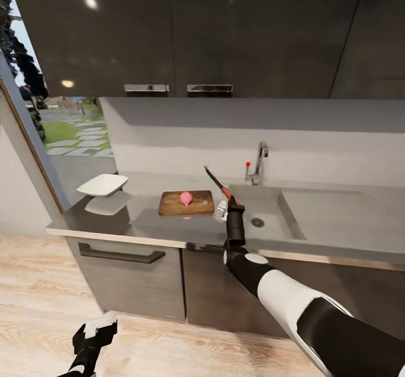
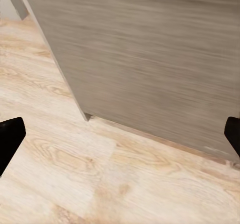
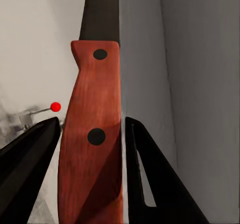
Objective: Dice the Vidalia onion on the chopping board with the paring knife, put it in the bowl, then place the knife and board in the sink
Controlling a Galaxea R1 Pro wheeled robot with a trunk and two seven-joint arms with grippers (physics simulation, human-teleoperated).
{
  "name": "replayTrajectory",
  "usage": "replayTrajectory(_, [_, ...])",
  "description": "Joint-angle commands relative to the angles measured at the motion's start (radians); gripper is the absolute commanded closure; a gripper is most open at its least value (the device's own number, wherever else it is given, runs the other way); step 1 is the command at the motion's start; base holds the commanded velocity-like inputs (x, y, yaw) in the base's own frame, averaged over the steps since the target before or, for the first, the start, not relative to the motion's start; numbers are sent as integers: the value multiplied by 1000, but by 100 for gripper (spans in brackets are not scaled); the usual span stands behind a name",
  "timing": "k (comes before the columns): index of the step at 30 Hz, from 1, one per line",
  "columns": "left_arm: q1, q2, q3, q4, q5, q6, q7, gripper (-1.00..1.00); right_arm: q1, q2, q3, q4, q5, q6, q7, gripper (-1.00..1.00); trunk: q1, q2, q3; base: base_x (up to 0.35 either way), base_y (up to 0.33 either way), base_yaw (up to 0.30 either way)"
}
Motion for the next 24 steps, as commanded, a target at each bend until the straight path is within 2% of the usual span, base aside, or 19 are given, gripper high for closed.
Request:
replayTrajectory(1, [-2, 0, -9, 3, 3, -5, 4, -100, -1, 0, 0, -15, 8, 11, 20, 100, 0, -1, -1, 0, 199, 0])
replayTrajectory(3, [-2, 0, -9, 3, 3, -5, 4, -100, -1, 0, 0, -97, 7, 24, 117, 100, 0, -1, -1, 0, 261, 0])
replayTrajectory(4, [-2, 0, -9, 3, 3, -5, 4, -100, -1, 0, 0, -119, 7, 31, 142, 100, 0, -1, -1, 0, 287, 0])
replayTrajectory(7, [-2, 1, -9, 3, 3, -5, 4, -100, -1, 0, 0, -208, 8, 106, 270, 100, 0, -1, -1, 0, 312, 0])
replayTrajectory(9, [-2, 1, -9, 3, 3, -5, 4, -100, -1, 0, 0, -227, 9, 132, 303, 100, 0, -1, -1, 0, 324, 0])
replayTrajectory(16, [-2, 3, -9, 3, 3, -5, 4, -100, -1, 0, -1, -244, 9, 158, 340, 100, 0, -1, -1, 62, 324, 0])
replayTrajectory(23, [-2, 2, -9, 3, 3, -3, 4, -100, -1, 0, -3, -236, 9, 155, 340, 100, 0, -1, -1, 244, 229, 0])
replayTrajectory(24, [-2, 2, -9, 3, 2, 19, 4, -100, -1, 0, -4, -233, 8, 154, 340, 100, 0, -1, -1, 304, 124, 0])
